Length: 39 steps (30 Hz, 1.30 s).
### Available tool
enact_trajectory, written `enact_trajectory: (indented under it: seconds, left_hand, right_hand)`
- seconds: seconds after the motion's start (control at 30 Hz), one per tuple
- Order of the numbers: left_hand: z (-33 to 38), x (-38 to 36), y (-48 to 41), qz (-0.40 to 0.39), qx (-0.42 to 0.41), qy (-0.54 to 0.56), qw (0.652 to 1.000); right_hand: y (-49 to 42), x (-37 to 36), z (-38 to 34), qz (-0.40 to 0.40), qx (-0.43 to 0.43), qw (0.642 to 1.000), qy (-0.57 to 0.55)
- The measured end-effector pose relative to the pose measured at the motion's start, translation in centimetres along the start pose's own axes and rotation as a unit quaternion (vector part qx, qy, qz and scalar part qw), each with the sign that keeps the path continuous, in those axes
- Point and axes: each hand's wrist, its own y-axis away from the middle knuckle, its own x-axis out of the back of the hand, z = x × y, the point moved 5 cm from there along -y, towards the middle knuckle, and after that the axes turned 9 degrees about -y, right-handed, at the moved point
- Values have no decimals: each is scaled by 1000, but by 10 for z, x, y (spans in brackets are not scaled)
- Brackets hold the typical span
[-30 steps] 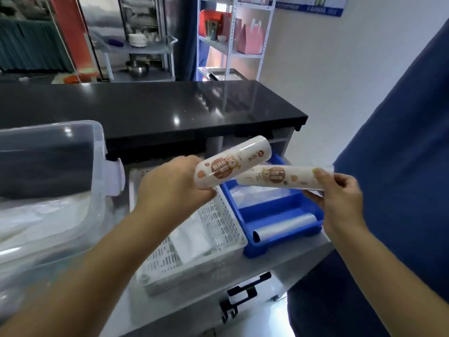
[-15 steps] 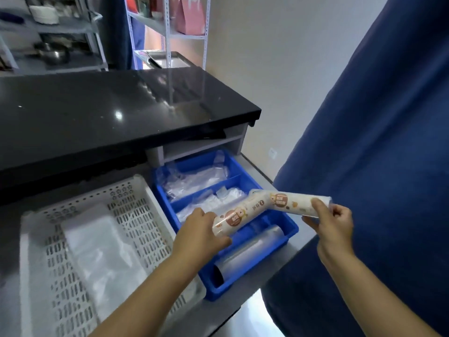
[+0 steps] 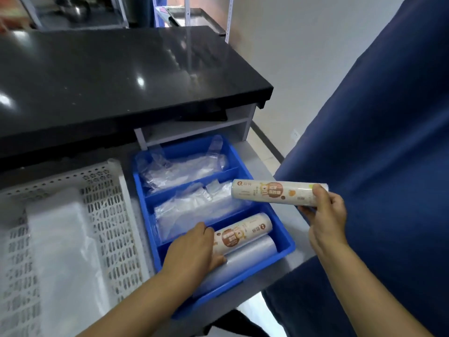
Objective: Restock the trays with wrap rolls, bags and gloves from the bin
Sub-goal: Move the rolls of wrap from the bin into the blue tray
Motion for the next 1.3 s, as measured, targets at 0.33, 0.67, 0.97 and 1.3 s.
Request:
enact_trajectory:
  seconds: [0.33, 0.67, 0.97, 1.3]
  left_hand:
    - [6, -4, -6, 41, 13, -28, 999]
    - [13, 8, -1, 68, 41, -121, 989]
    - [-9, -5, 46, -46, 39, -72, 996]
    - [-14, -14, 41, -68, -19, 10, 997]
  right_hand:
    - [-42, -47, 21, -193, -80, 977, 45]
    - [-45, -59, 29, -246, -118, 961, 39]
    - [-23, -67, 22, -273, -102, 955, 56]
    - [-11, -57, 19, -247, -112, 961, 49]
